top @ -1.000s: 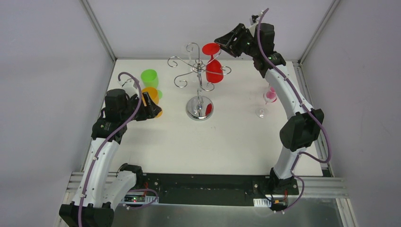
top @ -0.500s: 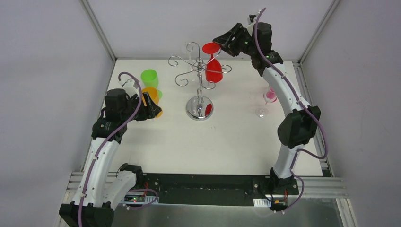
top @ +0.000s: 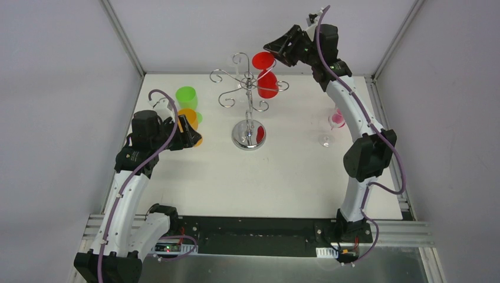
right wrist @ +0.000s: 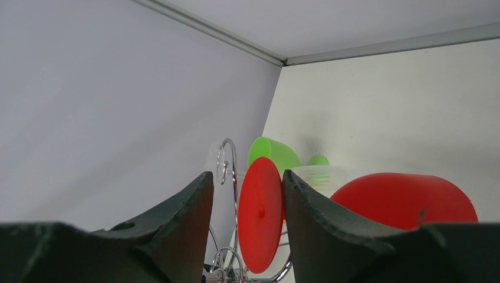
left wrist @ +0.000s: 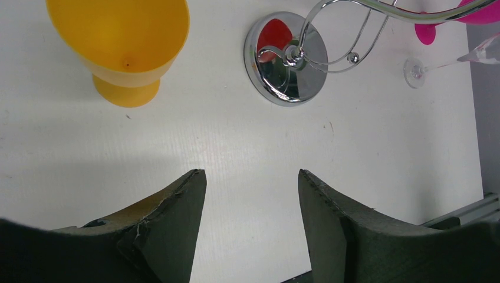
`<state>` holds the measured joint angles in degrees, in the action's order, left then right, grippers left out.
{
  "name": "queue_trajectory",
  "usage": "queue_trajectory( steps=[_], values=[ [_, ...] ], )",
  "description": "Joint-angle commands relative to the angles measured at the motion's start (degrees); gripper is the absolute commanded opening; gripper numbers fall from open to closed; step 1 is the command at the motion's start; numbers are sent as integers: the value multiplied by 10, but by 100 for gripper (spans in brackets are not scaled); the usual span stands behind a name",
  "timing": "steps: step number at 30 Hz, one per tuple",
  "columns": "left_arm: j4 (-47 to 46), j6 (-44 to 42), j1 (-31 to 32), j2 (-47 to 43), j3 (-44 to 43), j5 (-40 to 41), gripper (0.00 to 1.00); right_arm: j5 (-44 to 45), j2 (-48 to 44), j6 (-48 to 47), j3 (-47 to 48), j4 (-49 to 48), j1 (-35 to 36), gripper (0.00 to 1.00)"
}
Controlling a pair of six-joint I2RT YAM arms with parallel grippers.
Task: Take the wine glass off the wine glass rack
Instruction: Pick up the wine glass from the wine rack.
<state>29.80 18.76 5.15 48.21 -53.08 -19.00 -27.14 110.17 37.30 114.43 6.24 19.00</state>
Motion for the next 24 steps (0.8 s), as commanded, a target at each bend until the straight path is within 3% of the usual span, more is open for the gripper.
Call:
queue_trajectory(
  steps=[1, 24],
  values=[
    [-11, -11, -6, 0, 0, -5, 60, -18, 1, -10, 28, -17, 2, 49],
    [-10, -11, -9, 1, 1, -5, 60, -56, -29, -22, 4, 18, 2, 44]
  ],
)
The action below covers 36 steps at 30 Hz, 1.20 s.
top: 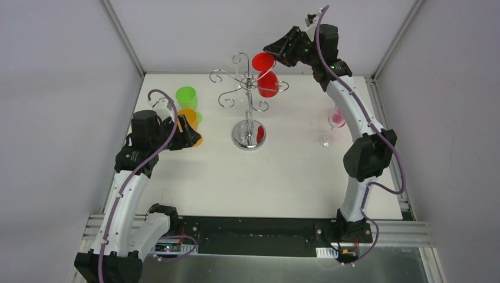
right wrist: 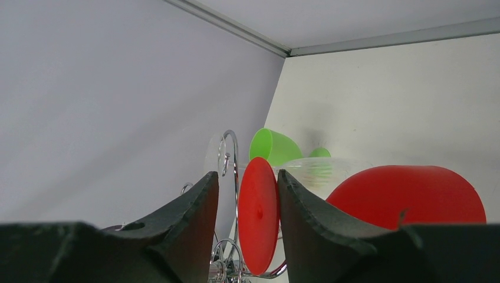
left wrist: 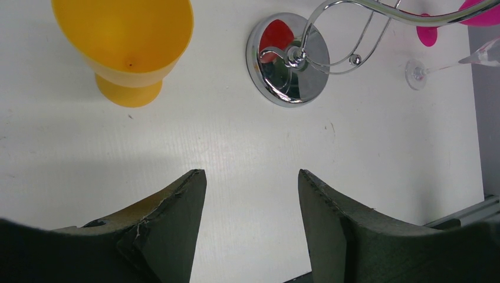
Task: Take the wine glass off the wine glass rack
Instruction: Pick up the wine glass from the wine rack.
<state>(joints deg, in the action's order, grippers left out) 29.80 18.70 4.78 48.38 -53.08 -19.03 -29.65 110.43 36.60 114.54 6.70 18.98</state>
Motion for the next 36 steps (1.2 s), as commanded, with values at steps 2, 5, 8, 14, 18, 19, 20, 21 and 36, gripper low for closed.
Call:
queue_trajectory(
  steps=[2, 5, 8, 14, 18, 19, 20, 21, 36],
  values=[
    [-11, -10, -6, 0, 0, -5, 60, -31, -38, -23, -5, 22, 2, 44],
    [-11, -10, -6, 0, 0, -6, 60, -31, -45, -37, -7, 41, 2, 43],
    [-10, -10, -6, 2, 0, -6, 60, -35, -43, -52, 6, 77, 2, 42],
    [-9, -11, -6, 2, -1, -6, 60, -49, -41, -59, 18, 108, 3, 42],
    [-8, -11, -6, 3, 0, -6, 60, -59, -42, -58, 18, 108, 2, 42],
    [-8, -11, -6, 4, 0, -5, 60, -59, -42, -58, 19, 109, 2, 42],
    [-7, -11, -6, 4, 0, -5, 60, -60, -42, -58, 19, 108, 2, 42],
    [-7, -11, -5, 4, 0, -5, 60, -61, -42, -58, 20, 108, 3, 42],
    [-5, -13, -6, 6, -2, -4, 60, -71, -30, -30, 24, 118, 2, 0]
  ],
)
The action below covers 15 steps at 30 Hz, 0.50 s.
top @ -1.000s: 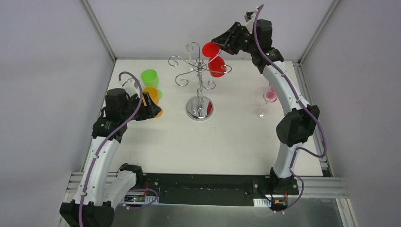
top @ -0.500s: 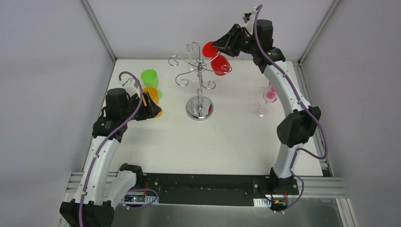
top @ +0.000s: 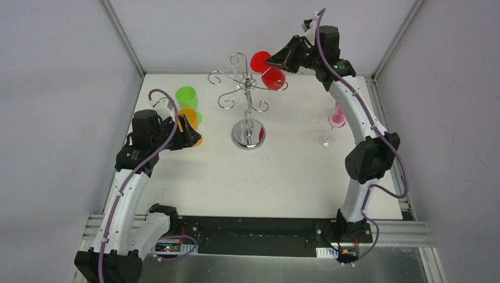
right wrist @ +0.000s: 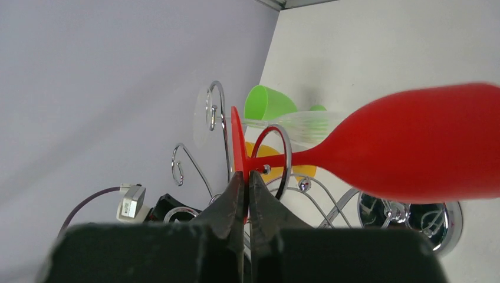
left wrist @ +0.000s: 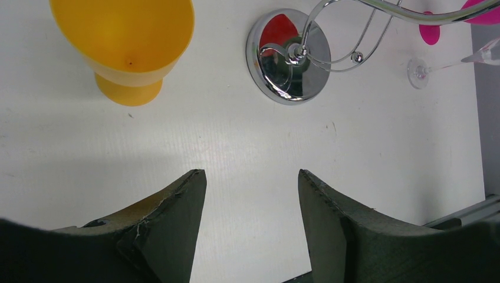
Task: Take the wine glass off the wine glass rack
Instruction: Pick up the wine glass from the wine rack.
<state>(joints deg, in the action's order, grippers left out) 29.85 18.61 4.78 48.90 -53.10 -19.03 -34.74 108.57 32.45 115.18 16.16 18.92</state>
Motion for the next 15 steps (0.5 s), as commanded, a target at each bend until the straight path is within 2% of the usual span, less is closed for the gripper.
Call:
queue_trajectory(
  steps=[1, 15],
  values=[
    [-6, -12, -6, 1, -1, -5, 60, -20, -10, 12, 17, 24, 2, 0],
    [-5, -12, -6, 3, -2, -6, 60, -2, -16, 18, 26, 28, 2, 0]
  ],
)
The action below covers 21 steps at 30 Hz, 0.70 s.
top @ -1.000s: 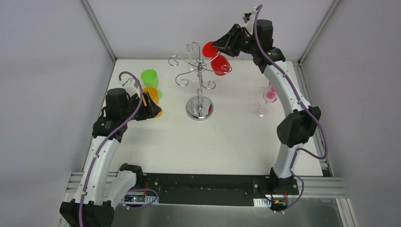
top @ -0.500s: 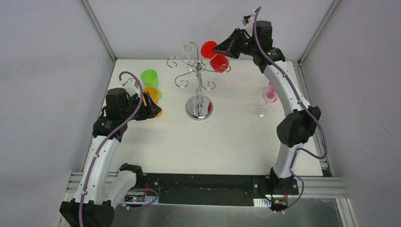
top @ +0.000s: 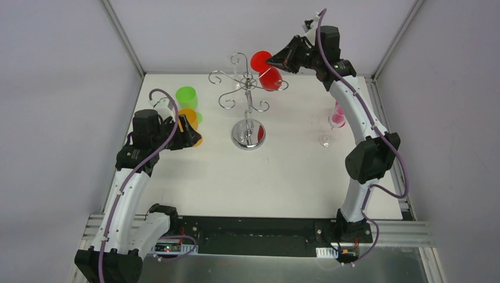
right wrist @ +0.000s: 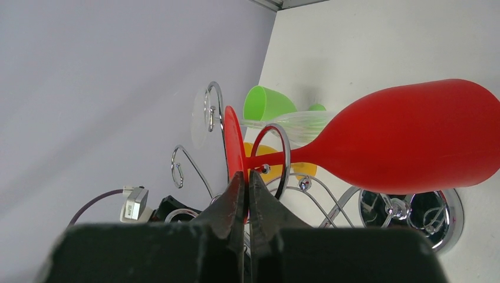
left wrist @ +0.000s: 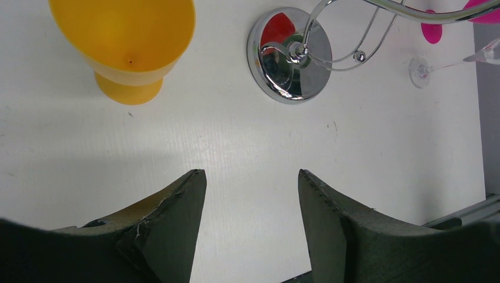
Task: Take the wine glass off the wine glass rack
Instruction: Pick up the wine glass from the wine rack.
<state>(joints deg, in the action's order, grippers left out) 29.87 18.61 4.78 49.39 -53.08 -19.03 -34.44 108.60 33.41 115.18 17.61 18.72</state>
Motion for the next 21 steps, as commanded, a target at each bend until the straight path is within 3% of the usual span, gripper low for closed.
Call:
queue_trajectory(
  steps=[1, 10, 21],
  values=[
    [-5, -13, -6, -2, -2, -5, 60, 1, -20, 11, 19, 11, 4, 0],
    [-4, -13, -6, -1, -2, -5, 60, 6, -40, 98, -15, -53, -7, 0],
    [-3, -14, -6, 0, -2, -4, 60, 50, -62, 129, -24, -55, -19, 0]
  ],
)
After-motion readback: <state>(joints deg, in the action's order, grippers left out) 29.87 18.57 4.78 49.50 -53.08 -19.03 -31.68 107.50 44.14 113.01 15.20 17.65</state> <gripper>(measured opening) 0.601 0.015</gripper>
